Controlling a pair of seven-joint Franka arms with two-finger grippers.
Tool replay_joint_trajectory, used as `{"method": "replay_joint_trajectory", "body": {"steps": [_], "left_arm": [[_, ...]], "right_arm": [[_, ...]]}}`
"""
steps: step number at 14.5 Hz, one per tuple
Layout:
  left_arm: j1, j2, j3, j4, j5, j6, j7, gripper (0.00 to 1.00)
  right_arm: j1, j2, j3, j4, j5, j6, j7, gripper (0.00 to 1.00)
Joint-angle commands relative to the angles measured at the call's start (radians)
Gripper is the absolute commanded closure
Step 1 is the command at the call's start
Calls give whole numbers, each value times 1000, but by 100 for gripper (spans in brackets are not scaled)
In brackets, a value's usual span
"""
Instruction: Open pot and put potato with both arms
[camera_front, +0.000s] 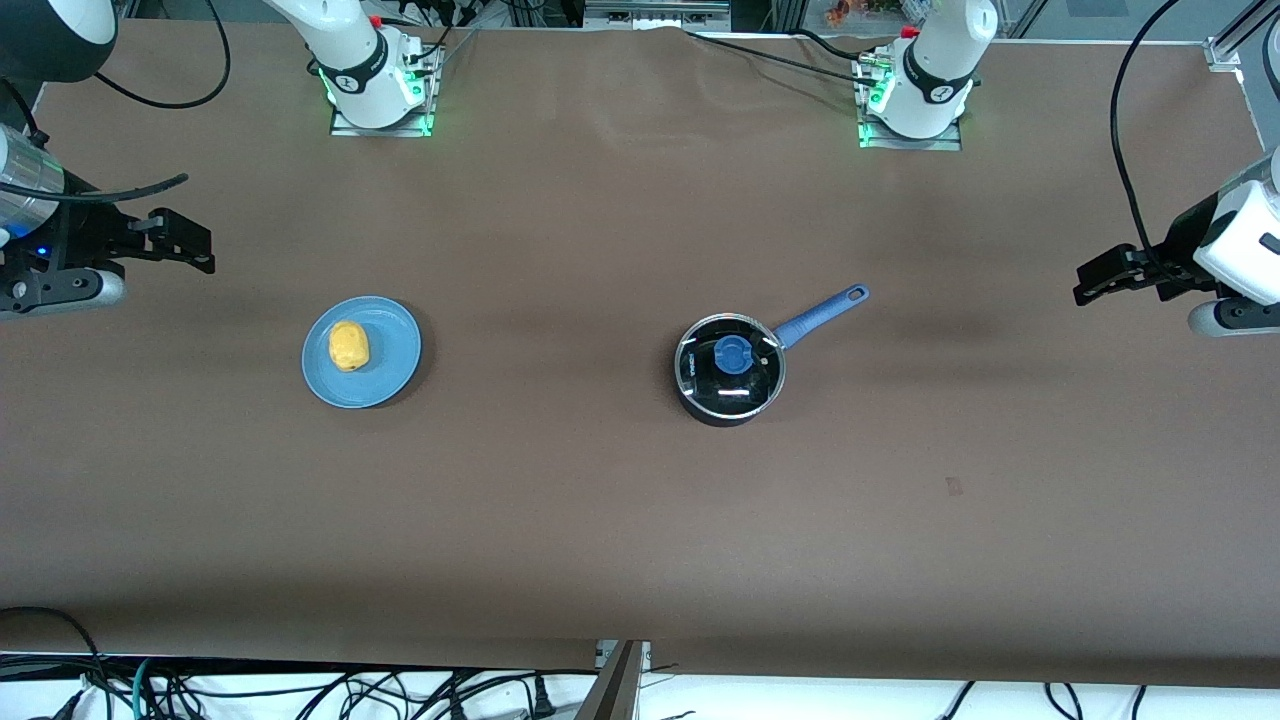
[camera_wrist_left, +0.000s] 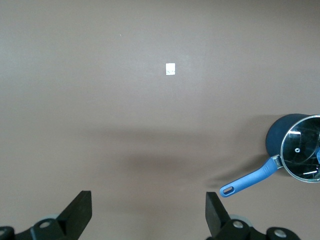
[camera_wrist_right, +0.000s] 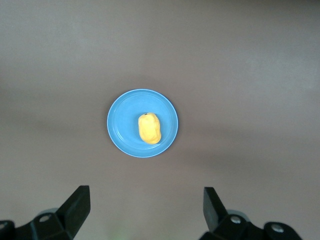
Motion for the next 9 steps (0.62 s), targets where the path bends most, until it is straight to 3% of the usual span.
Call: {"method": "replay_joint_trajectory", "body": {"steps": [1, 9], "left_arm": [[-2, 5, -10, 23, 16, -18, 9, 0], [-2, 5, -40, 32, 18, -16, 5, 0]], "right_arm": [[-1, 6, 0, 18, -10, -4, 10, 0], [-1, 6, -1, 18, -10, -4, 10, 0]]}}
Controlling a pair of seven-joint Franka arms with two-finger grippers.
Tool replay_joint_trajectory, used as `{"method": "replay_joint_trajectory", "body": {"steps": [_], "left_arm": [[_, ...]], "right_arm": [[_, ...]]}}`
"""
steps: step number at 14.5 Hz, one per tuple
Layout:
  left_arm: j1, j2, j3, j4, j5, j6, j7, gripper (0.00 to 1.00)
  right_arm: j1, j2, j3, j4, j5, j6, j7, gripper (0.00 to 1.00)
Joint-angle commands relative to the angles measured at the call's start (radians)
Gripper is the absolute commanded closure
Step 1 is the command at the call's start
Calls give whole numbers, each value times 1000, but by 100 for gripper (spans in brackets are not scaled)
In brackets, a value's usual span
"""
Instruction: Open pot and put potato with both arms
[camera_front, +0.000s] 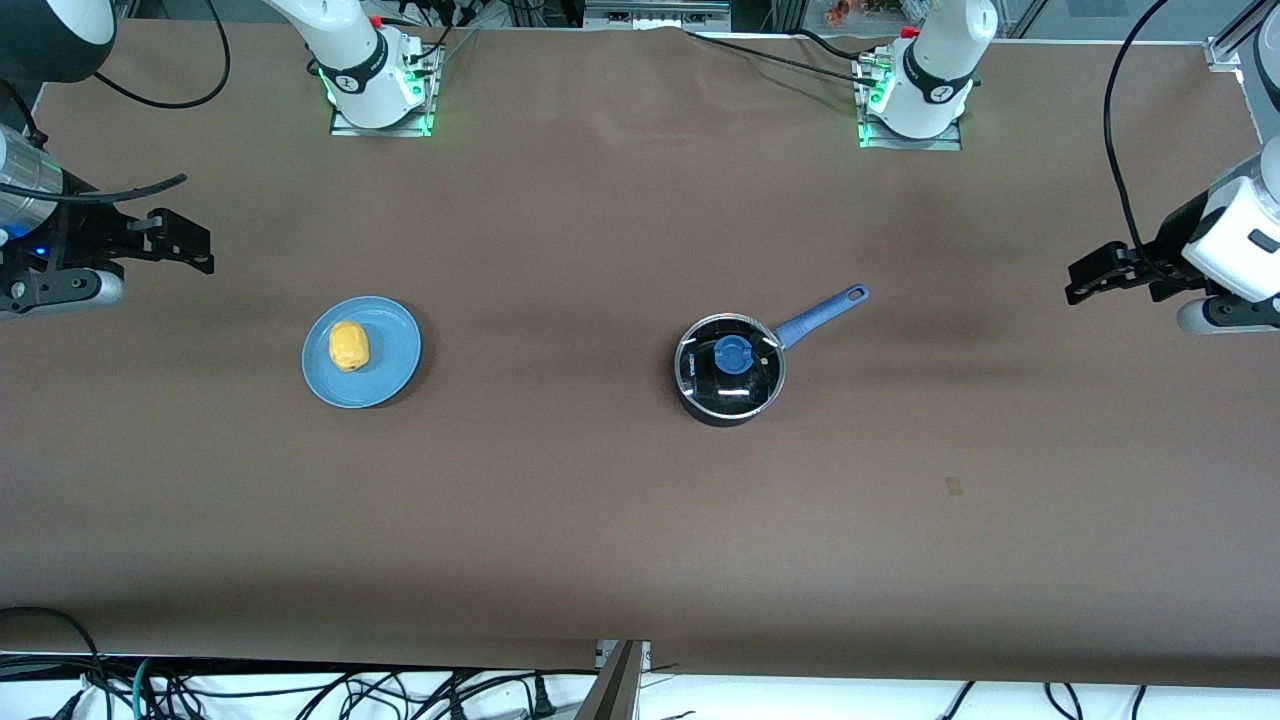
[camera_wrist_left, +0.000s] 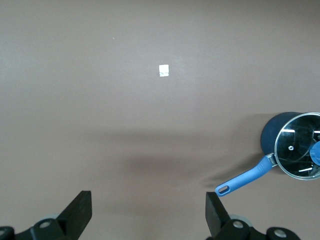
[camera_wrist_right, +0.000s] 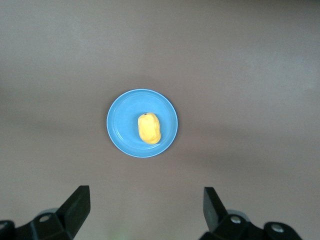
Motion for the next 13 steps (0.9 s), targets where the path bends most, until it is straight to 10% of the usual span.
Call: {"method": "replay_joint_trajectory", "body": {"steps": [1, 13], "left_arm": [[1, 4, -13, 24, 18, -16, 5, 0], [-2, 13, -16, 24, 21, -12, 5, 0]], "right_arm": [[-2, 6, 0, 18, -10, -4, 12, 0], [-2, 6, 0, 18, -10, -4, 12, 0]]}}
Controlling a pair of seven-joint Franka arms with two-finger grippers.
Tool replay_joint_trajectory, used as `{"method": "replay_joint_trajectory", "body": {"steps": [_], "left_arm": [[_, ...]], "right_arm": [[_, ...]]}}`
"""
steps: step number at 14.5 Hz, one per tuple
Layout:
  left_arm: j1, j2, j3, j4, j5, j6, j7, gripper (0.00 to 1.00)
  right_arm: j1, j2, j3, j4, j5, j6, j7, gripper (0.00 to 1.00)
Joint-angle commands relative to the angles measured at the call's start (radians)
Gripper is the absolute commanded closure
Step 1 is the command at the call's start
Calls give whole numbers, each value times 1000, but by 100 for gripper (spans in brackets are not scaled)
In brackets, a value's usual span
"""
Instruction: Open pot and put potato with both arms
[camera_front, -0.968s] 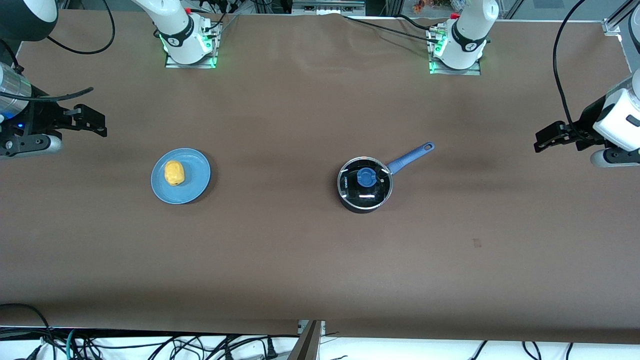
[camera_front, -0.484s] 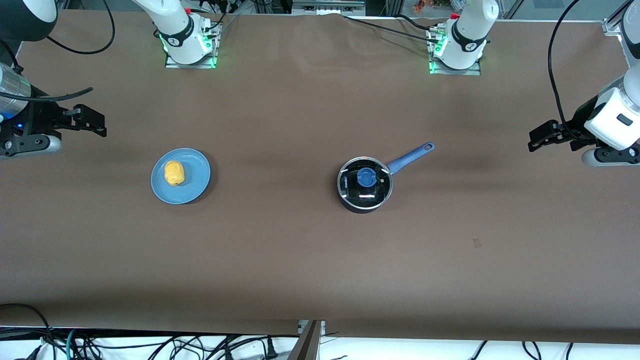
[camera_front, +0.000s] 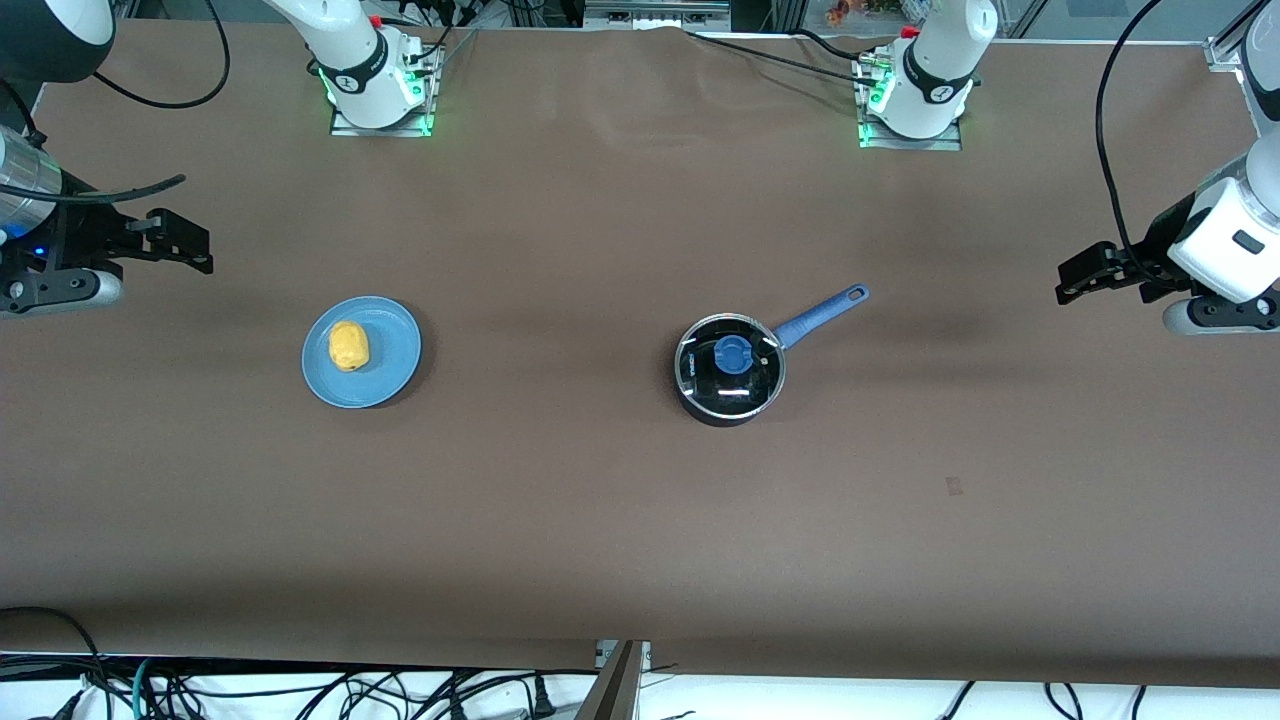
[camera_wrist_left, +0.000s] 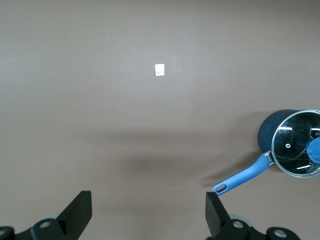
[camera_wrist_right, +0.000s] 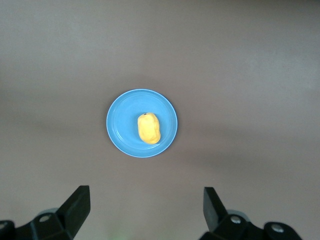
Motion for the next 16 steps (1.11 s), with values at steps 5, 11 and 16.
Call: {"method": "replay_joint_trajectory", "body": {"steps": [5, 11, 16], "left_arm": [[-4, 11, 0, 24, 22, -12, 4, 0], [-30, 42, 2, 25, 7, 51, 18, 0], [-41, 42, 3, 41, 17, 38, 13, 0]], "right_arm": [[-3, 6, 1, 18, -9, -3, 10, 0], [-3, 6, 1, 16, -7, -3, 10, 0], [8, 6, 5, 16, -7, 0, 8, 0]]}}
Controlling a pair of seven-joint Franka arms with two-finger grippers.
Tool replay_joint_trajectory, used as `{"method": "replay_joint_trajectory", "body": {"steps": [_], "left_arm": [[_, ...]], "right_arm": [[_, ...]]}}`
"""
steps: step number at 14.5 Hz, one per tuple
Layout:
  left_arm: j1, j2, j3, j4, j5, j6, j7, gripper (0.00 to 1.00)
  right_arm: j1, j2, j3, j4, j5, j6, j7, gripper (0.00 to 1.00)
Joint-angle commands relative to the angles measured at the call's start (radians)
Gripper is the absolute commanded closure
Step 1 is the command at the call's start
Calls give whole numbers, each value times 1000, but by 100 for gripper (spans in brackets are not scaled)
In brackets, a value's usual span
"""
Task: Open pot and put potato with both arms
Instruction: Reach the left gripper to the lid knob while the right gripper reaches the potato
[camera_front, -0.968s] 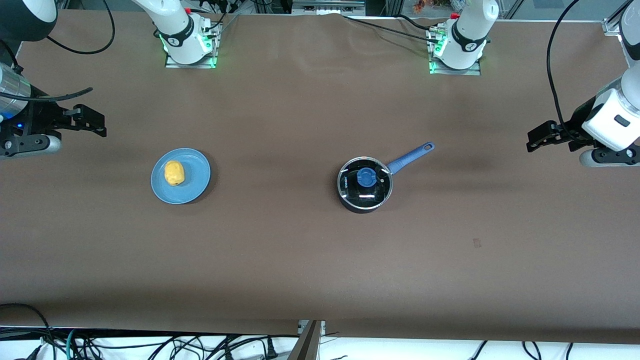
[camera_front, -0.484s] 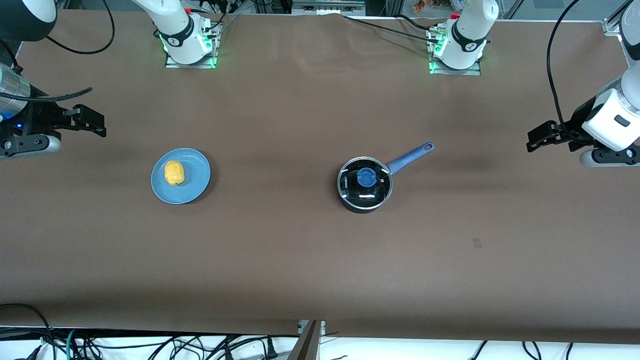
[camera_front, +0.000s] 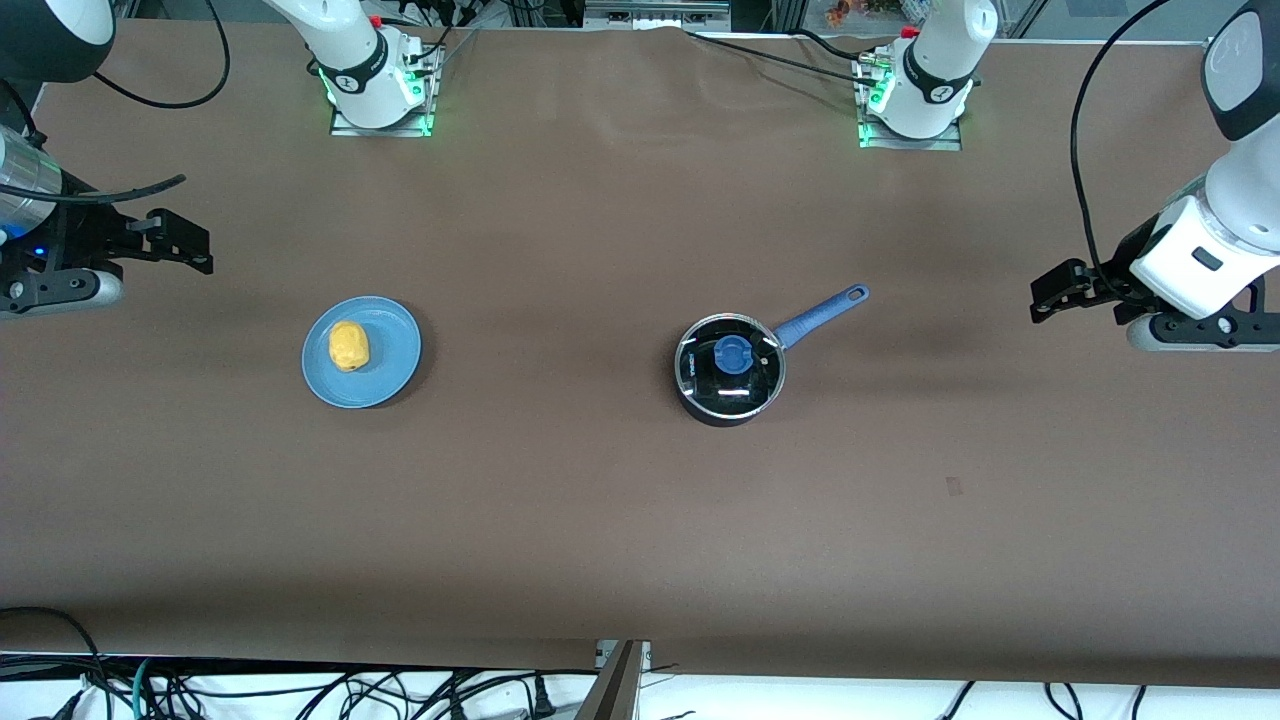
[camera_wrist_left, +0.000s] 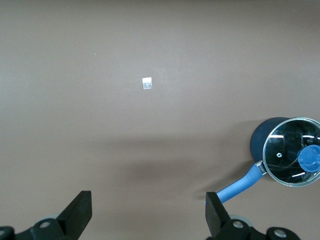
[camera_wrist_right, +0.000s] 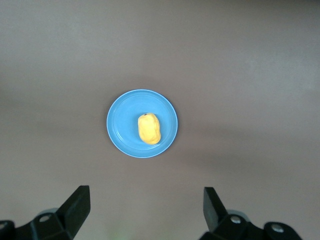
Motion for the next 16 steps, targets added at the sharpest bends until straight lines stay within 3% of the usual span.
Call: {"method": "replay_joint_trajectory", "body": {"steps": [1, 5, 9, 16], "left_arm": [[-5, 13, 5, 34, 21, -61, 13, 0], [-39, 50, -15, 37, 16, -137, -2, 0], [-145, 111, -53, 34, 7, -127, -244, 0], [-303, 278, -59, 28, -74, 56, -488, 0]], "right_arm": [[8, 6, 3, 16, -13, 13, 8, 0], [5, 14, 2, 10, -6, 19, 10, 0], [-6, 43, -1, 5, 20, 30, 7, 0], [-8, 172, -3, 2, 7, 92, -4, 0]]}}
